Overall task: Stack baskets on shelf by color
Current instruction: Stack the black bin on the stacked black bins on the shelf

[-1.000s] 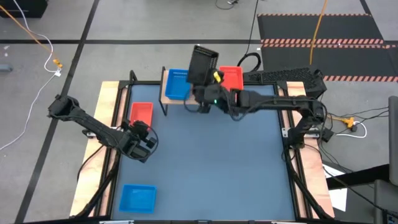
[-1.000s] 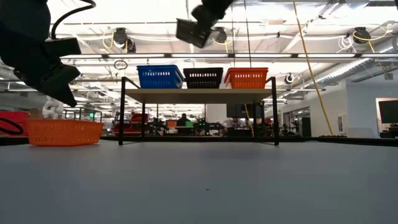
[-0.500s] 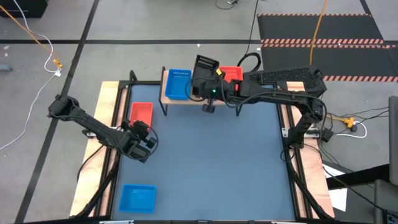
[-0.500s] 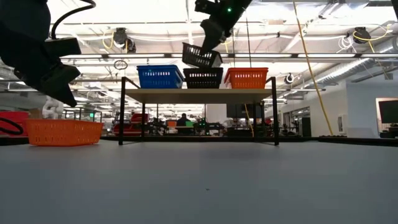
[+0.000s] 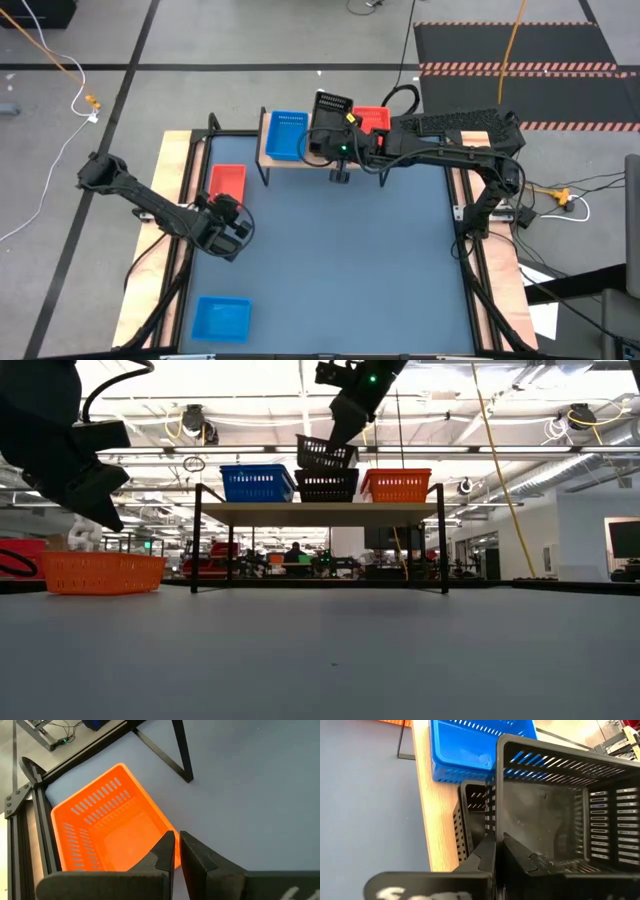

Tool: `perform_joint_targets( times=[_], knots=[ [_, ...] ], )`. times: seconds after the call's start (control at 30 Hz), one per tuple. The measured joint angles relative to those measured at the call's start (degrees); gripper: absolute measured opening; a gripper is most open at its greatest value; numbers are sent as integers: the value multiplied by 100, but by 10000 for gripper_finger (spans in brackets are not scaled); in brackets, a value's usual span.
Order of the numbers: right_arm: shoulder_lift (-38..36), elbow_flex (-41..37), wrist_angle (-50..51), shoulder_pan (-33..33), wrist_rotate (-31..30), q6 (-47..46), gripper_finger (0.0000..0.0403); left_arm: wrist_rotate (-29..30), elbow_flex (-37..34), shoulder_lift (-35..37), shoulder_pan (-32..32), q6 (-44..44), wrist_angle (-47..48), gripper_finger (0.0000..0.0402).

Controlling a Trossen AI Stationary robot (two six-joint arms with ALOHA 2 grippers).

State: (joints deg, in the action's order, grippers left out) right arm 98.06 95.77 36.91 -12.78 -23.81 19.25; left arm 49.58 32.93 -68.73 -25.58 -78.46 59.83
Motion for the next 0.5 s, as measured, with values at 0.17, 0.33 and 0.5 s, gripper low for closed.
perform_joint_targets(
  times=[0.17, 0.33, 0.5],
  knots=[
    [0, -1, 5, 0, -7, 9, 33, 0, 0, 1, 0, 0, 0, 31],
    [0, -3, 159, 0, -14, 330, 75, 0, 0, 0, 2, 2, 0, 31],
    [0, -5, 184, 0, -59, 398, 112, -2, 0, 0, 1, 2, 0, 31]
  ],
)
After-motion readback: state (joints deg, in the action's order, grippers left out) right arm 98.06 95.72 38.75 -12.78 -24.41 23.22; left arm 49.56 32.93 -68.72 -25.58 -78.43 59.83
